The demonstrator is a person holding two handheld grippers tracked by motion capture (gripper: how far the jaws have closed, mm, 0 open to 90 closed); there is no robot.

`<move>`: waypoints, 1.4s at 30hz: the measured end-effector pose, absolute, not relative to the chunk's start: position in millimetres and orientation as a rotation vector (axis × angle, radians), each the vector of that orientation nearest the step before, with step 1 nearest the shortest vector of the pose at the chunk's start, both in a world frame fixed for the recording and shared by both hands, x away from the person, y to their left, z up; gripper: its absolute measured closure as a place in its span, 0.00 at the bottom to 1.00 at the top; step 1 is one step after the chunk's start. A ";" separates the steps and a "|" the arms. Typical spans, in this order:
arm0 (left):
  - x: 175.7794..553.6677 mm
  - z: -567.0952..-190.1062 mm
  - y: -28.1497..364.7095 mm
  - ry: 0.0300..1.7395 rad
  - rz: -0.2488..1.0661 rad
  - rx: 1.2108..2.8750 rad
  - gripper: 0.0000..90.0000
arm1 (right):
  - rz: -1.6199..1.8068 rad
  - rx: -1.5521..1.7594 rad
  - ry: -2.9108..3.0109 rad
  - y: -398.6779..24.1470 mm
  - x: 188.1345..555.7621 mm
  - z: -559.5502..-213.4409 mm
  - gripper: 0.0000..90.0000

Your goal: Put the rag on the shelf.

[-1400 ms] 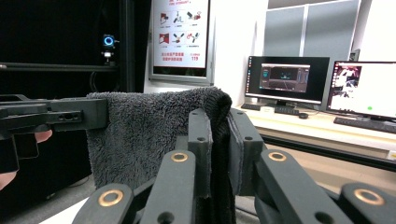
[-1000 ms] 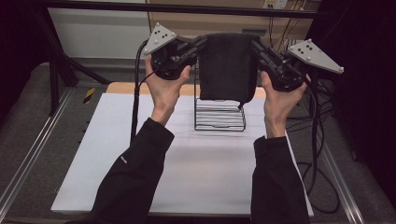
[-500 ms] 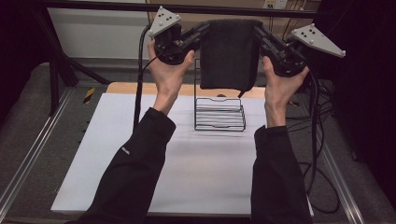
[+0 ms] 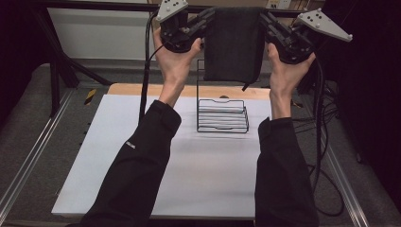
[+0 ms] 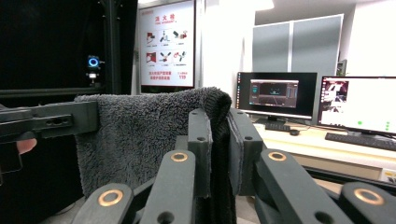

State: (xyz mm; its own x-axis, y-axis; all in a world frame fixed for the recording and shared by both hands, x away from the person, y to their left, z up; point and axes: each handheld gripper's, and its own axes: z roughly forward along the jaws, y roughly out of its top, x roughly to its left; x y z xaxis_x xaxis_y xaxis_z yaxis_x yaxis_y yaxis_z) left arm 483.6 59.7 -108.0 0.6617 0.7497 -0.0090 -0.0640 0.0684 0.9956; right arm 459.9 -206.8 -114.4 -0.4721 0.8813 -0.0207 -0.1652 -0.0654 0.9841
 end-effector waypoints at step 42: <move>520.5 -156.2 61.8 0.644 0.704 1.496 0.90 | 1.550 0.893 1.550 -208.4 502.1 -156.3 0.90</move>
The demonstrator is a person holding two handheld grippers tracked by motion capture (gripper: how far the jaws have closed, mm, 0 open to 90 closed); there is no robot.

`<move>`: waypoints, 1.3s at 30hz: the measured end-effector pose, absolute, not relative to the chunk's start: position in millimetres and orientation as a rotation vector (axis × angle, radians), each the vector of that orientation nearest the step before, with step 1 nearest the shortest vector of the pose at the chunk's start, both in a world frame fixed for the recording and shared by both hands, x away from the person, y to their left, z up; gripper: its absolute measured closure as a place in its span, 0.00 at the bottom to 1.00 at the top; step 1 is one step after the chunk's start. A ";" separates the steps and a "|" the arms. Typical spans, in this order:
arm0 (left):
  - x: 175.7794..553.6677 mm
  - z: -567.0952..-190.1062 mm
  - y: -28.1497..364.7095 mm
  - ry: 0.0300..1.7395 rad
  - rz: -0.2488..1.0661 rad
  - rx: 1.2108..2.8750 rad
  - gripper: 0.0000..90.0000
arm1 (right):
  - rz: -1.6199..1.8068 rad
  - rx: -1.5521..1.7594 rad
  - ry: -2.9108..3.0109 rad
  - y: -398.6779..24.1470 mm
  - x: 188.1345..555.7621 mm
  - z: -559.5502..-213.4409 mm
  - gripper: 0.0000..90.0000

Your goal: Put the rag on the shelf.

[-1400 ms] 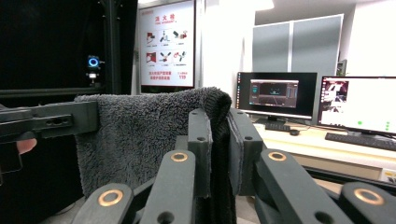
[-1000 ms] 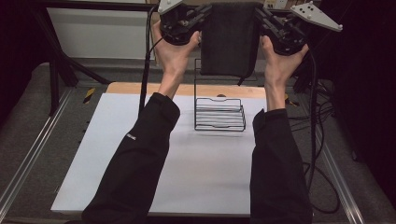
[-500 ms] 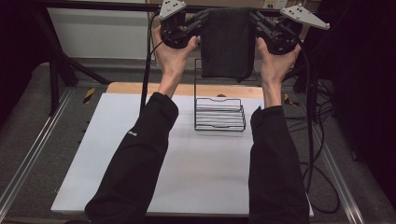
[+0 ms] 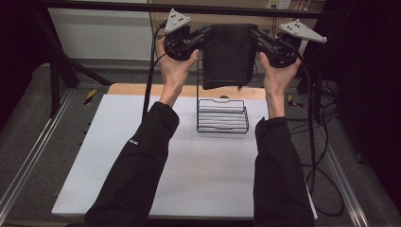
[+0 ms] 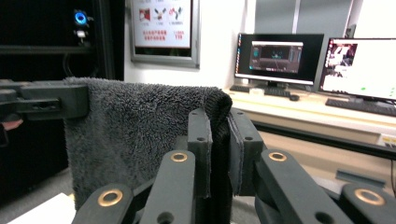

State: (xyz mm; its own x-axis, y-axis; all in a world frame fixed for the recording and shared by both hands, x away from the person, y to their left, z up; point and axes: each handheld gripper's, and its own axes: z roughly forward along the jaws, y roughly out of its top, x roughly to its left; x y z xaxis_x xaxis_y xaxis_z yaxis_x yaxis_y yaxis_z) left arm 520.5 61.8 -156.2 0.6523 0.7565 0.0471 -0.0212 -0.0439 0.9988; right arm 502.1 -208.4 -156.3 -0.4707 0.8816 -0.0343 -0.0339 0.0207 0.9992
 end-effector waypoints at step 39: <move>494.2 -183.9 64.7 0.550 0.666 1.576 0.90 | 1.534 0.872 1.618 -216.5 478.6 -187.2 0.90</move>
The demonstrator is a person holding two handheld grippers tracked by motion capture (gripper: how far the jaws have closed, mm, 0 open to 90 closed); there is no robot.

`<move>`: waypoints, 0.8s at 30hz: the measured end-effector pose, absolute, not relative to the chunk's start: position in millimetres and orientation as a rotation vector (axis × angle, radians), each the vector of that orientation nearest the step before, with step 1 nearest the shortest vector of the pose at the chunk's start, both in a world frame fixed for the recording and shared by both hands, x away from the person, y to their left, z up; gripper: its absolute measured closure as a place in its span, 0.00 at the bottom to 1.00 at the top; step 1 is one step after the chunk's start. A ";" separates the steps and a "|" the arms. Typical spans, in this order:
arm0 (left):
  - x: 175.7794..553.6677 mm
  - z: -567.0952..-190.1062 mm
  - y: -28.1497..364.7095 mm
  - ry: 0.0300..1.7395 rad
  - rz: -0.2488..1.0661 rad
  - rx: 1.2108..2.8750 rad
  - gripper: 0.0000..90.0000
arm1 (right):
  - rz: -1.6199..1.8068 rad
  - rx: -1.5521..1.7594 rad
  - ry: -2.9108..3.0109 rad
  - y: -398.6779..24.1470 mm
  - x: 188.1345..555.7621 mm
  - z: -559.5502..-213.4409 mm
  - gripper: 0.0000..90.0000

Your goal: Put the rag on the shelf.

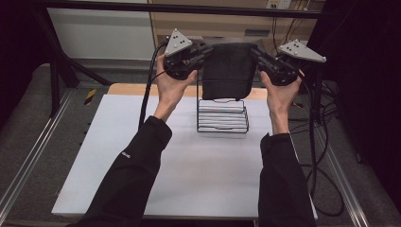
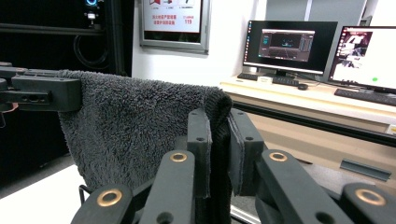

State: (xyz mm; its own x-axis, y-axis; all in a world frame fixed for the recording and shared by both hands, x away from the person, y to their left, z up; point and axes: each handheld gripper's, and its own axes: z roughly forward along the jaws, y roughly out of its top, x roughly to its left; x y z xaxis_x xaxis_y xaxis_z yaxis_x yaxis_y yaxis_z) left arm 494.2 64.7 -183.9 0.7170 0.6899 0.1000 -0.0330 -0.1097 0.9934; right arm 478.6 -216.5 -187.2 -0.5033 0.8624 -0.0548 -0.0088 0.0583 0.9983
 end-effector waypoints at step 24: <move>472.8 -212.2 64.0 0.517 0.662 1.590 0.90 | 1.551 0.836 1.607 -221.3 457.3 -214.9 0.90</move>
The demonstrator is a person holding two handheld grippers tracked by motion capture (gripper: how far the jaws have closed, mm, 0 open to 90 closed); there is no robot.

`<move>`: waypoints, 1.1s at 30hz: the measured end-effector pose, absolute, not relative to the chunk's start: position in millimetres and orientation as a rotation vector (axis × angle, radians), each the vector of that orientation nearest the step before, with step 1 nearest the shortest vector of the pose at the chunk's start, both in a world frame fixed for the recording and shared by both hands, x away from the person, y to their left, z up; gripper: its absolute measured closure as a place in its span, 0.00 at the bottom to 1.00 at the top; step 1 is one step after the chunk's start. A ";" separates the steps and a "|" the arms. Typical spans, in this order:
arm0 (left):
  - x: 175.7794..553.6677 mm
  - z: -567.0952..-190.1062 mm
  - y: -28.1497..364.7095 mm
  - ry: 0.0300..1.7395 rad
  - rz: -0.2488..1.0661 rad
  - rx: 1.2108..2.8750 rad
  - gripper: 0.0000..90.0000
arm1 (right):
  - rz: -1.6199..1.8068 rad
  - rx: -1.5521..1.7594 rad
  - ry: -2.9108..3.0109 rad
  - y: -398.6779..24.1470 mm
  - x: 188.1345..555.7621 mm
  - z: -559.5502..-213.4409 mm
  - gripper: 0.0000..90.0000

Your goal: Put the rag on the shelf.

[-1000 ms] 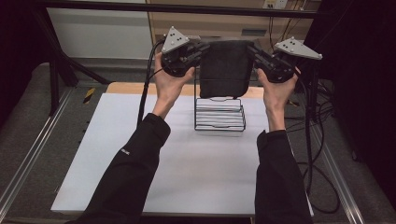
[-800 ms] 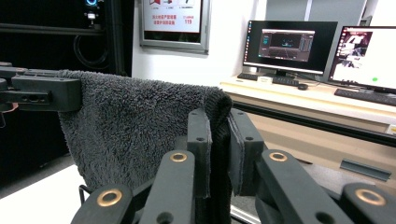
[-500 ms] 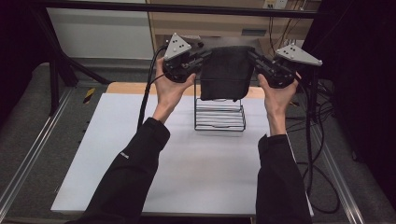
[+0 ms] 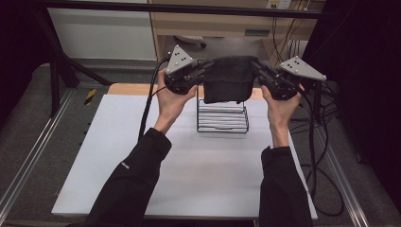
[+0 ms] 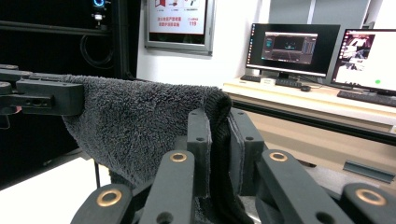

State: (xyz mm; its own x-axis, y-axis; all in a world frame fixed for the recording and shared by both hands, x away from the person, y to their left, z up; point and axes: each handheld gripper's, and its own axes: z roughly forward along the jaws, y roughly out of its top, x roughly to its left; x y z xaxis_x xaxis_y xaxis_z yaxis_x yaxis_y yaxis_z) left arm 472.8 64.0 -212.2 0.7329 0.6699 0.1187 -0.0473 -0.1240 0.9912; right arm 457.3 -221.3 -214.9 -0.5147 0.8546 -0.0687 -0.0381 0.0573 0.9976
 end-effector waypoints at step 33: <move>449.1 -269.2 62.0 0.579 0.564 1.747 0.81 | 1.475 0.929 1.760 -227.5 425.7 -261.1 0.78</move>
